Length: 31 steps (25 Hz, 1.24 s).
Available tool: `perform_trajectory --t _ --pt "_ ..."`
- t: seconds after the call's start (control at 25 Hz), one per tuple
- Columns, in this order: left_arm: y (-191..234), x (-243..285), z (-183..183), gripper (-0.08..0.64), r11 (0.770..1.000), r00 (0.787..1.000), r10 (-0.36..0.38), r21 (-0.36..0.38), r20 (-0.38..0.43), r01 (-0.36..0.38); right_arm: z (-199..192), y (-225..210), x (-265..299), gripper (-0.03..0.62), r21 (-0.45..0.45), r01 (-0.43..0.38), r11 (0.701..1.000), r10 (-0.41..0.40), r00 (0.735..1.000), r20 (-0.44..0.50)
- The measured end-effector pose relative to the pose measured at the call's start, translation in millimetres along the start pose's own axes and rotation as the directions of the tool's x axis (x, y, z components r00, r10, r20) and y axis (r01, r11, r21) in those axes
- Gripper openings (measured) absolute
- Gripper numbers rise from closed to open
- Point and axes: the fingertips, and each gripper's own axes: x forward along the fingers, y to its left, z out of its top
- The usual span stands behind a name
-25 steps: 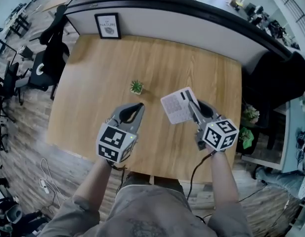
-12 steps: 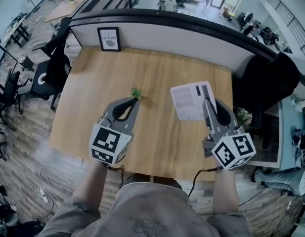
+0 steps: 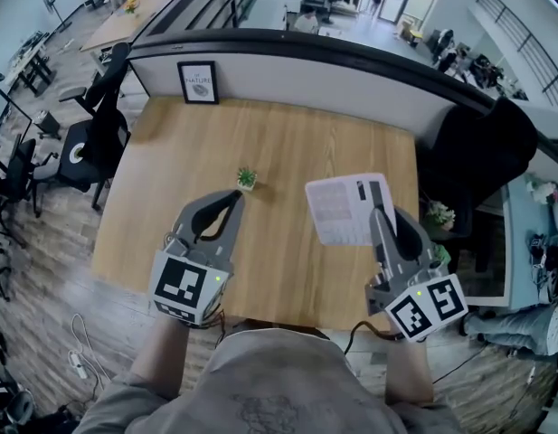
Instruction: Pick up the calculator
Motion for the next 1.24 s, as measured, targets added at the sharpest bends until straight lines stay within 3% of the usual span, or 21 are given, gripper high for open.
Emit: perform_trajectory --t 0.56,0.8,1.0,1.24 --pt "-15 -14 -17 0.002 0.998 0.999 -0.033 -0.054 -0.03 0.031 -41 34 -6 0.064 -0.015 -0.057 0.998 0.055 0.99 -0.126" --pt "-11 -14 -13 0.002 0.996 0.999 -0.039 -0.077 -0.015 0.038 -42 33 -3 0.064 0.01 -0.077 0.997 0.077 0.988 -0.132" --pt "-10 -16 -11 0.002 0.997 0.999 -0.036 -0.075 -0.015 0.035 -39 28 -3 0.066 -0.044 -0.055 0.997 0.049 0.989 -0.141" --pt "-7 -19 -14 0.002 0.997 0.999 -0.037 -0.072 -0.018 0.036 -43 28 -4 0.066 -0.039 -0.048 0.998 0.042 0.989 -0.142"
